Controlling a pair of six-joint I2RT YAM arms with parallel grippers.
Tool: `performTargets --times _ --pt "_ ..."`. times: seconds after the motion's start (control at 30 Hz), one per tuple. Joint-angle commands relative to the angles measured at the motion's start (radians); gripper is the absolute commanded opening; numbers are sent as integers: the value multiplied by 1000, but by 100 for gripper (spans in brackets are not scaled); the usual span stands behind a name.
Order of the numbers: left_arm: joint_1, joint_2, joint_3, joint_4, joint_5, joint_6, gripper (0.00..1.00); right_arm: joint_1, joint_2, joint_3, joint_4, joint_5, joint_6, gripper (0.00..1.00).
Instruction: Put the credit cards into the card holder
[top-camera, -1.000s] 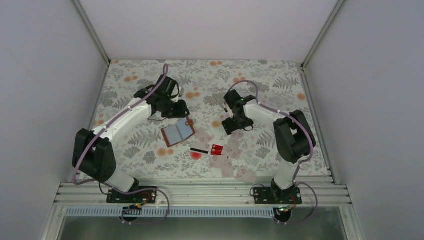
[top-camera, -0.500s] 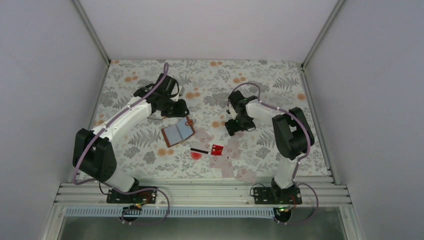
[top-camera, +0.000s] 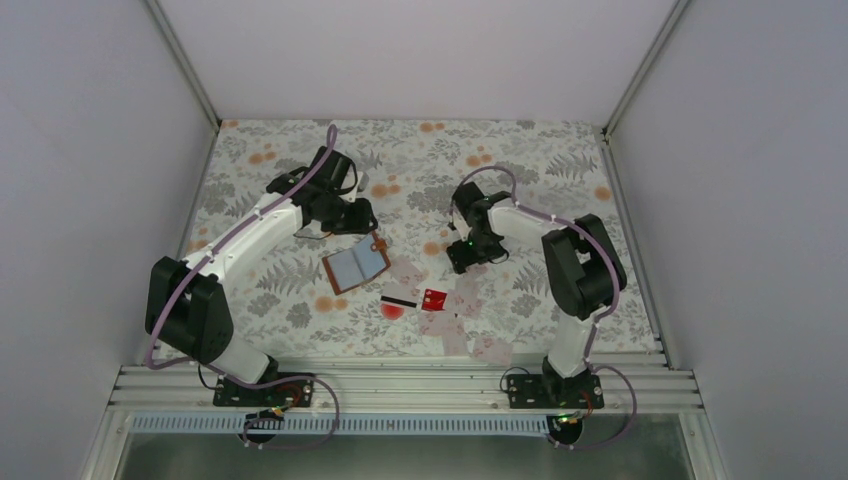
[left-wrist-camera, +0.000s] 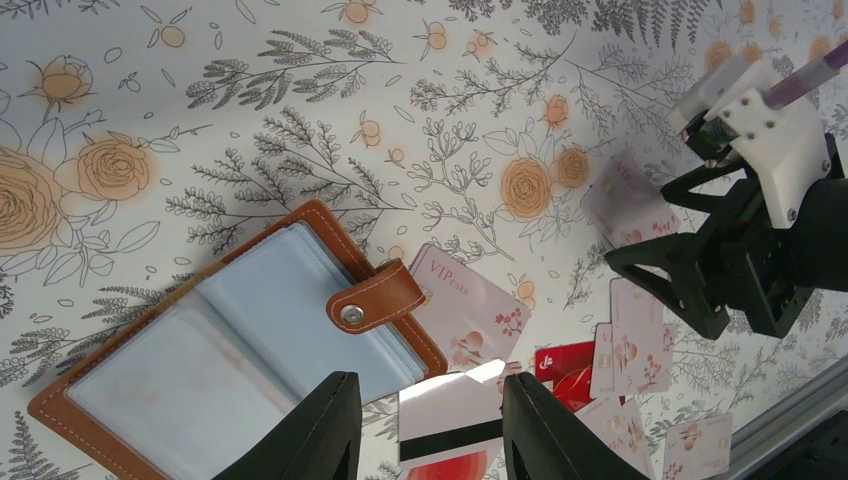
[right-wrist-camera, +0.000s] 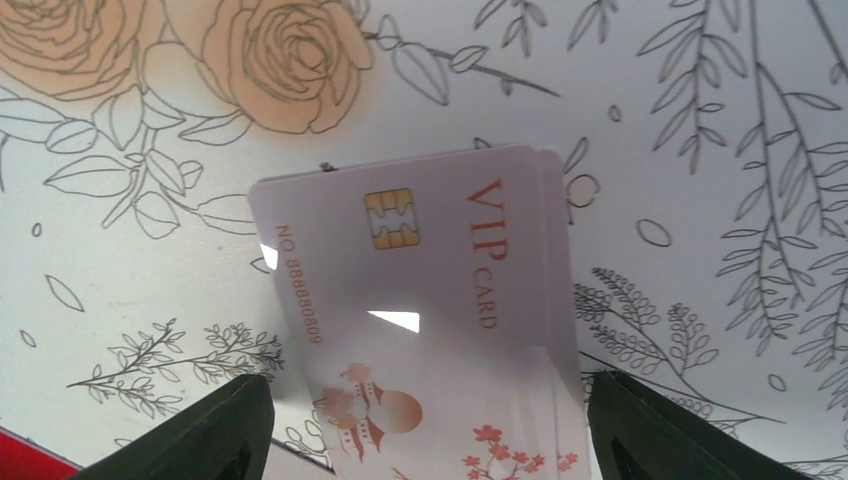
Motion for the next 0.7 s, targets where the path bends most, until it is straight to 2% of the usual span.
performTargets --times 0.0,0.2,0.47,0.67 --pt "4 8 6 1 7 11 37 61 37 -18 -23 45 20 79" --pt "5 6 13 -9 5 22 37 93 62 -41 -17 110 52 75" --pt "10 2 13 -14 5 30 37 98 83 -66 1 180 51 59" --pt "11 2 13 -11 8 29 37 99 13 -1 -26 143 72 58"
